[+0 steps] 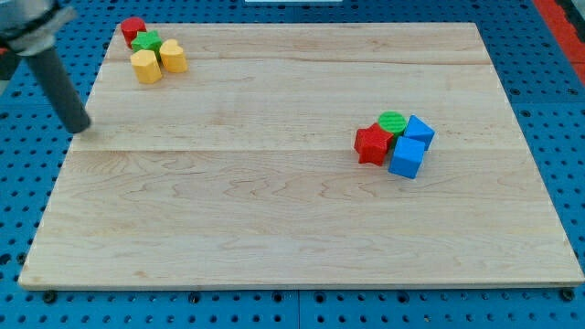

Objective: Push the yellow blocks to the right of the green star

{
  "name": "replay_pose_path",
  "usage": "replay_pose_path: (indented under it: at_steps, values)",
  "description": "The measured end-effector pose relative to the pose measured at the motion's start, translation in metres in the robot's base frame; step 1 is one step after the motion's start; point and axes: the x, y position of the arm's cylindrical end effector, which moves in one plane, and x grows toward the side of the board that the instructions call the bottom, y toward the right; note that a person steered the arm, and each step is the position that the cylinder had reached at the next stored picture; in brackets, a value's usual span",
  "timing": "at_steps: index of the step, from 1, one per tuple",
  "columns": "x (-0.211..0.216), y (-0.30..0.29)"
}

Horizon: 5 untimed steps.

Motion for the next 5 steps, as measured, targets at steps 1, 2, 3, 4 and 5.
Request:
replay_pose_path:
  at_steps: [1, 2, 3, 4, 5]
  values:
    - [-0.007, -0.005]
    - [-0.042, 0.043]
    - [-0.061, -0.002]
    - [-0.082, 0.020]
    - [-0.103, 0.129]
